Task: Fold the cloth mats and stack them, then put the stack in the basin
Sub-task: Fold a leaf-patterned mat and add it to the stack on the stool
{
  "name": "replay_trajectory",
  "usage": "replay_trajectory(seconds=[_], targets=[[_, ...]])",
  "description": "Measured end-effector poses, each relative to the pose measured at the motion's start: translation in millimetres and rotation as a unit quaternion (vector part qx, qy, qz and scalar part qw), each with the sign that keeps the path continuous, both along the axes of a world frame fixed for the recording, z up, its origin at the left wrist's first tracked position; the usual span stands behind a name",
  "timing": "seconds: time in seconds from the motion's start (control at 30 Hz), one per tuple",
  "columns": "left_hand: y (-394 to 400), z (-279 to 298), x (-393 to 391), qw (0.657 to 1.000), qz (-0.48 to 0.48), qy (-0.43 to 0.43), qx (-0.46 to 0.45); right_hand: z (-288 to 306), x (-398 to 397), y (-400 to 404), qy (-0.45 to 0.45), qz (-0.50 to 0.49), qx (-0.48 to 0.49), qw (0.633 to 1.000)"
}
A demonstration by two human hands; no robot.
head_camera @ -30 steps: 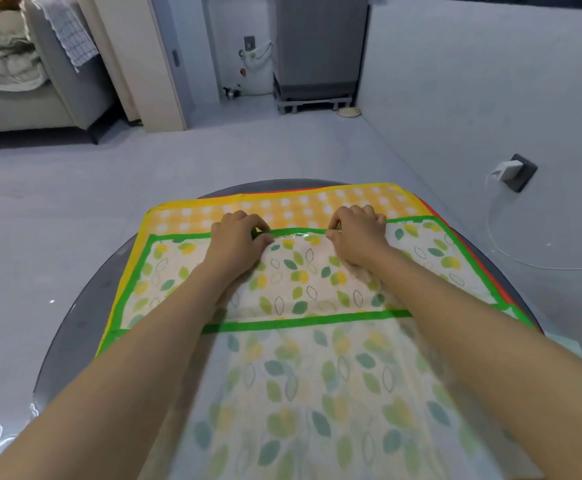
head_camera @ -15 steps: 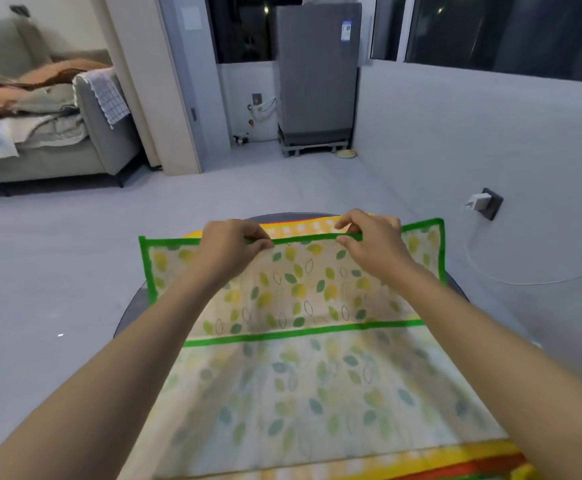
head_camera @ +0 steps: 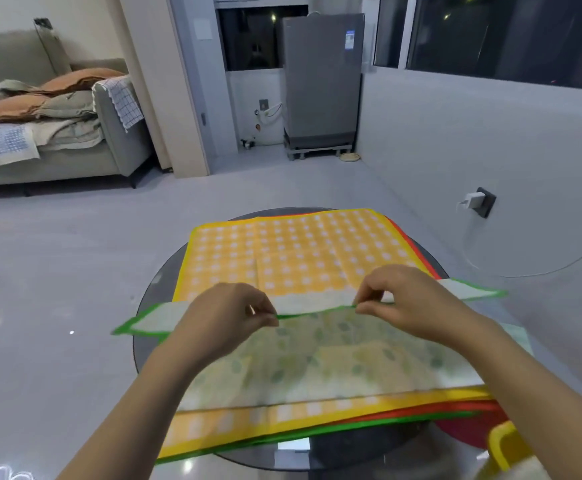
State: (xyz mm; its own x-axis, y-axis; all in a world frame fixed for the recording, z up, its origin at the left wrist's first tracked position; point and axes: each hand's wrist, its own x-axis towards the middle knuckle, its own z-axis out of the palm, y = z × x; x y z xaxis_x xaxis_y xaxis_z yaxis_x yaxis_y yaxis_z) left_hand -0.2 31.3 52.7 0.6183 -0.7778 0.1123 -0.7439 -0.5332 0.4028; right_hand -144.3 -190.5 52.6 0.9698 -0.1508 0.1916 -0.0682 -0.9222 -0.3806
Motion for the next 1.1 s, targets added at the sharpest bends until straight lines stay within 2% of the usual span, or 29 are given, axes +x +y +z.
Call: replay_trajectory(seconds=[0.27, 0.57, 0.87, 0.93, 1.0, 1.1], targets=[[11, -37, -7, 0.993, -0.034, 0.071, 0.088, -39, -12, 8, 0.13, 0.045, -0.002, 0.99], [9, -55, -2, 0.984, -0.061, 0.116, 0.124, -55, -9, 7, 0.197, 0.061, -0.007, 0.979], [4, -56, 3, 0.968, -0.084, 0.182, 0.152, -60, -5, 4, 0.215, 0.057, 0.038, 0.974], [1, -55, 4, 0.965, -0.087, 0.208, 0.135, -60, -2, 2, 0.214, 0.054, 0.055, 0.974], [-5, -54, 5, 0.97, -0.069, 0.219, 0.081, -60, 1, 2, 0.206, 0.051, 0.077, 0.974], [-19, -63, 10, 0.991, -0.038, 0.128, 0.009, -62, 12, 3, 0.18, 0.046, 0.081, 0.979]])
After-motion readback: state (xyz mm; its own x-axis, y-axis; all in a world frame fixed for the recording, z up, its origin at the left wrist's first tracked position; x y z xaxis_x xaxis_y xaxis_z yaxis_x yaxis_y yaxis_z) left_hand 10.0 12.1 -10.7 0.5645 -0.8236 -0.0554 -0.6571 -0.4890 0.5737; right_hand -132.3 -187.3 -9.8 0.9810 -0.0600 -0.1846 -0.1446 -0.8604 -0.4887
